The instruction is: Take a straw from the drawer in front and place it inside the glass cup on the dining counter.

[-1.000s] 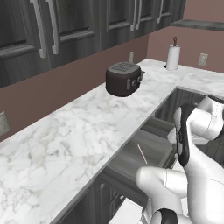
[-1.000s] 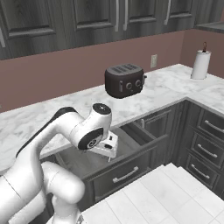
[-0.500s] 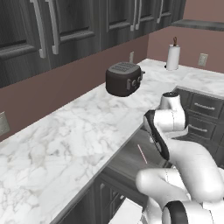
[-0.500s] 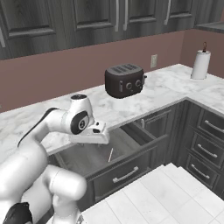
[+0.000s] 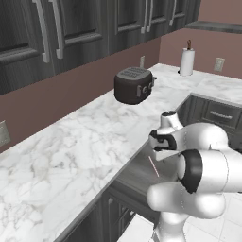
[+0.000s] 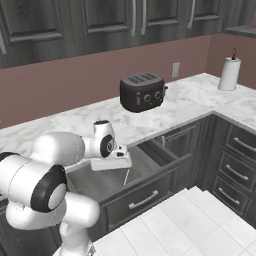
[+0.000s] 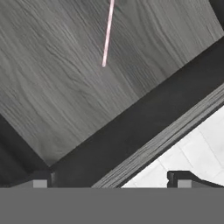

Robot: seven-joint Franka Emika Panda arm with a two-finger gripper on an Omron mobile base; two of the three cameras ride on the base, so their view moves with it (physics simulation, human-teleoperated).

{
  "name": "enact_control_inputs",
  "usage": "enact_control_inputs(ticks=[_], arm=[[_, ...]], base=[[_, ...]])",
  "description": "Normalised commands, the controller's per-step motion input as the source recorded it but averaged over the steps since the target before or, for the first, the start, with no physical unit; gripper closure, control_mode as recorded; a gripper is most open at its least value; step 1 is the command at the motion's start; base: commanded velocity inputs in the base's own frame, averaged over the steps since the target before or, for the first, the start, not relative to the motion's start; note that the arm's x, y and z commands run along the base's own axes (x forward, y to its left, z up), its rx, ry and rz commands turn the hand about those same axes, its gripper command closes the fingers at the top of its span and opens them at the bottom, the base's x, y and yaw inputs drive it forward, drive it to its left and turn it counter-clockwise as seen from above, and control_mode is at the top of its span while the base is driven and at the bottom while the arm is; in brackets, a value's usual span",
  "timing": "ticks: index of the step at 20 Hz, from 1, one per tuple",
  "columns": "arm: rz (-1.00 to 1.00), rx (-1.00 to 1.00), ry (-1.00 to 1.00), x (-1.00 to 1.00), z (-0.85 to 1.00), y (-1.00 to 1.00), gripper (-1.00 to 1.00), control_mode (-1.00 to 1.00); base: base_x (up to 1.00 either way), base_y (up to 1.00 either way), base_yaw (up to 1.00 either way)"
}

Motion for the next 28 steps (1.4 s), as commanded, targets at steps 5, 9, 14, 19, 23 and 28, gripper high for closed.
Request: enact_control_inputs(ticks=[5, 9, 14, 19, 23, 28], arm=[[0.23, 0.04, 0.00, 0.07, -0.45, -0.17, -1.00, -1.00], [0.35, 0.04, -0.07, 0.02, -0.49, -0.04, -1.00, -1.00], [0.25, 0.02, -0.09, 0.06, -0.45, 0.00, -1.00, -1.00], [0.03, 0.04, -0.06, 0.20, -0.39, 0.00, -1.00, -1.00], [-0.05, 0.07, 0.00, 0.14, -0.14, 0.00, -1.00, -1.00], [-0.11, 0.06, 0.00, 0.18, -0.02, 0.08, -1.00, -1.00]], base=[[0.00, 0.00, 0.00], [0.00, 0.00, 0.00], [0.00, 0.00, 0.00], [0.00, 0.00, 0.00], [0.00, 0.00, 0.00], [0.00, 0.00, 0.00]])
